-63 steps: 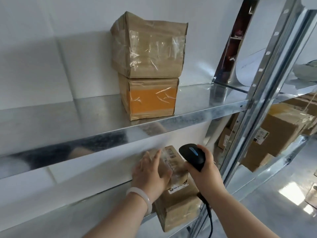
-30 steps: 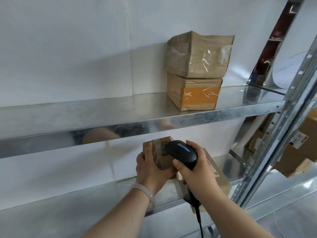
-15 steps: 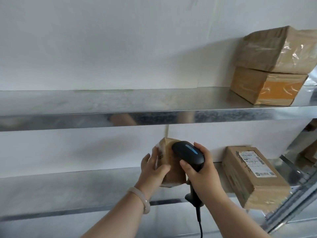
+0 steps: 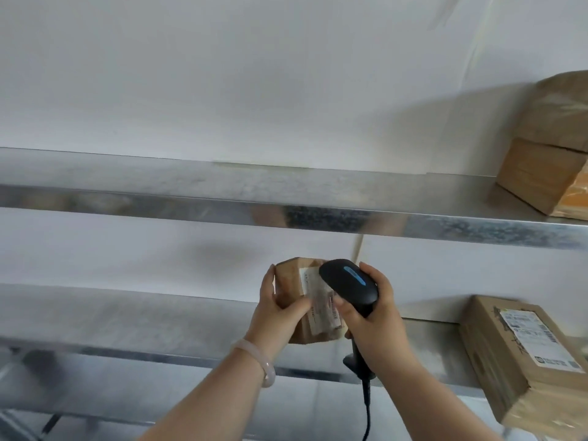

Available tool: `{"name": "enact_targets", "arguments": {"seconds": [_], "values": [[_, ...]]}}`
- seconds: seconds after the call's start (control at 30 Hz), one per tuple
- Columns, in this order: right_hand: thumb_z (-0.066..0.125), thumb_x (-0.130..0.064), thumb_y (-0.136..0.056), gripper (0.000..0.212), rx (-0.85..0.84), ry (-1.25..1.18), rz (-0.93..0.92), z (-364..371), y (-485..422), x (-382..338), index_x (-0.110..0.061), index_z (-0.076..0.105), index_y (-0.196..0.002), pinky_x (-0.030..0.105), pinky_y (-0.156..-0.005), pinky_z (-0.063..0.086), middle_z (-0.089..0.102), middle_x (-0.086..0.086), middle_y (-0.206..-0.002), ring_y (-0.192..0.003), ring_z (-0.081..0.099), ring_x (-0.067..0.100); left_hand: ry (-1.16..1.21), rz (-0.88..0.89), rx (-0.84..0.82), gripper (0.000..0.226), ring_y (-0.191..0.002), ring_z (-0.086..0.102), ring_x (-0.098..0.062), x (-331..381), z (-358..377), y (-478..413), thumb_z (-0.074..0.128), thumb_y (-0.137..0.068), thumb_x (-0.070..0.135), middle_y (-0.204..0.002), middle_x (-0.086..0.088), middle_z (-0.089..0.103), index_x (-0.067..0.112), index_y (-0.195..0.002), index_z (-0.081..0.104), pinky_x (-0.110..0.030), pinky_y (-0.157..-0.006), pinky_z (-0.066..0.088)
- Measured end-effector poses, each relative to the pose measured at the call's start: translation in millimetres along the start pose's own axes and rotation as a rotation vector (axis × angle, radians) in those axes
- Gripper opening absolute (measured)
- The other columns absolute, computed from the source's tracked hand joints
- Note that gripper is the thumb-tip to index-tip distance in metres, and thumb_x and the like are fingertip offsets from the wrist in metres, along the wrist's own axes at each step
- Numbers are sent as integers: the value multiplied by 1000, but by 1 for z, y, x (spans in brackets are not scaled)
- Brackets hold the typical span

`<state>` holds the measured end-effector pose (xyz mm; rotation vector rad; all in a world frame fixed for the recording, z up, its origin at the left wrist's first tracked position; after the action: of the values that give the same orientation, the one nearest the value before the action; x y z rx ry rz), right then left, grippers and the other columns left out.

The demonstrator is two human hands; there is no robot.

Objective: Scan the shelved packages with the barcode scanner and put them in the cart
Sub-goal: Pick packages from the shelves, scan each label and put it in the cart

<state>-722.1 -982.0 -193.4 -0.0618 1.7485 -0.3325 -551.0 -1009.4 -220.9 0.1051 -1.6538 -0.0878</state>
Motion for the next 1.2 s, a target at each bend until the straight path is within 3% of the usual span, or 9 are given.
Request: {"name": "enact_targets", "arguments": {"seconds": [0.13,0.3,0.4,0.47,0.63,0.8,1.03,1.2], "values": [[70,-16,-87,55,-12,9,18,-3,-6,1,-52,40,-116,36,-75,59,63,-19,-106,-91,66,14,101,-30,-5,87,-122,54,-22,-1,-8,4,70,-88,39,-135,6,56,56,-146,8,-48,-108,44],[70,-17,-87,56,-35,28,-4,-6,-13,-2,-42,40,-126,33,-75,59,59,-23,-106,-95,64,9,236,-27,4,84,-115,58,-17,-6,-7,10,66,-93,28,-129,9,59,65,-142,8,-52,-105,47],[70,-17,-88,54,-83,24,-5,-4,-15,-3,-45,38,-123,30,-63,60,59,-22,-103,-85,65,13,267,-19,29,80,-118,58,-20,-5,-12,12,65,-94,26,-130,9,59,66,-140,14,-52,-102,49],[69,-17,-88,55,-105,17,-21,-3,-16,-3,-46,37,-122,30,-60,59,58,-22,-104,-84,66,15,236,-26,67,74,-120,56,-22,-5,-15,13,65,-94,27,-133,9,56,60,-142,20,-52,-100,51],[70,-16,-88,57,-173,11,-63,0,-17,-1,-55,37,-114,33,-75,60,56,-27,-108,-96,64,10,124,-15,236,49,-102,61,-13,2,-28,20,64,-94,32,-127,5,58,38,-135,37,-37,-86,59],[71,-14,-87,61,-235,-5,-104,5,-16,3,-58,37,-113,35,-78,60,55,-28,-111,-98,64,11,48,-55,340,39,-99,63,-14,-2,-37,30,65,-93,33,-113,3,66,29,-125,42,-37,-86,59],[71,-18,-87,58,-250,4,-68,9,-19,12,-49,39,-124,46,-83,58,57,-27,-110,-93,65,20,348,-42,410,36,-106,66,-27,-14,-40,48,60,-97,19,-109,-7,70,26,-129,45,-49,-90,57],[71,-23,-87,58,-239,-9,-55,14,-16,15,-45,38,-129,45,-81,58,59,-21,-110,-86,67,27,655,-70,437,46,-111,64,-33,-24,-41,55,61,-96,14,-116,-12,68,30,-135,45,-52,-97,53]]}}
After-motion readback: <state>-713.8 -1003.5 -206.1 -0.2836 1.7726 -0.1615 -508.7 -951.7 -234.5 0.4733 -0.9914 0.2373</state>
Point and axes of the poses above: each hand's wrist, its own y-axis away from the middle knuckle, its own z-axis out of the palm, x = y × z, the point moved 5 cm from there along -y, towards the middle knuckle
